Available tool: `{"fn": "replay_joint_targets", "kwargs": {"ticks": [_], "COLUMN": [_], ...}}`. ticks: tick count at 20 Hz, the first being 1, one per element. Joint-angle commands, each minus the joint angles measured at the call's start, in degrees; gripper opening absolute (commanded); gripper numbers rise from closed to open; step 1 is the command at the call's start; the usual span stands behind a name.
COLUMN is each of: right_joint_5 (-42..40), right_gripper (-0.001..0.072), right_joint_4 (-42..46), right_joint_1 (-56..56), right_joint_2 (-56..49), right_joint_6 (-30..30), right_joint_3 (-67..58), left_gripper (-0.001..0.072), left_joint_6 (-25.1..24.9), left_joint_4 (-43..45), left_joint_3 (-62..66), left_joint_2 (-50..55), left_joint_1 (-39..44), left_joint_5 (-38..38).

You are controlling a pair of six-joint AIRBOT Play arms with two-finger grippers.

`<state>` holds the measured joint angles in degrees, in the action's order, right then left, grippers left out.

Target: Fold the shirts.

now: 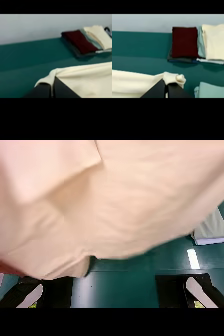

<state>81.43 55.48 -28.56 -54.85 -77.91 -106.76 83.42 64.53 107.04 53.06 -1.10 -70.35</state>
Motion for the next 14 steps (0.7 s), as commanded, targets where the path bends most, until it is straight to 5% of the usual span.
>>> {"fn": "replay_joint_targets", "kwargs": {"ticks": [1, 7, 12, 14], "right_joint_5": [3.5, -3.5, -9.25, -8.81], "right_gripper": [0.0013, 0.0014, 0.0014, 0.0014], "right_joint_4": [2.36, 14.97, 14.56, 14.69], "right_joint_1": [3.32, 16.68, 19.67, 19.65], "right_joint_2": [-8.22, -25.94, -39.04, -39.91], "right_joint_6": [-0.7, -2.25, -3.21, -2.99], "right_joint_3": [6.69, 21.0, 13.25, 9.68], "left_gripper": [0.0022, 0.0022, 0.0022, 0.0022], "left_joint_6": [0.31, 0.09, -2.47, -3.04], "left_joint_4": [0.59, -2.1, -3.65, -3.65], "left_joint_3": [-7.61, -17.84, -17.79, -15.89], "left_joint_2": [10.19, 31.43, 38.21, 38.12], "left_joint_1": [-0.07, -0.07, -0.39, -1.62], "left_joint_5": [-3.5, 0.24, 12.57, 9.97]}}
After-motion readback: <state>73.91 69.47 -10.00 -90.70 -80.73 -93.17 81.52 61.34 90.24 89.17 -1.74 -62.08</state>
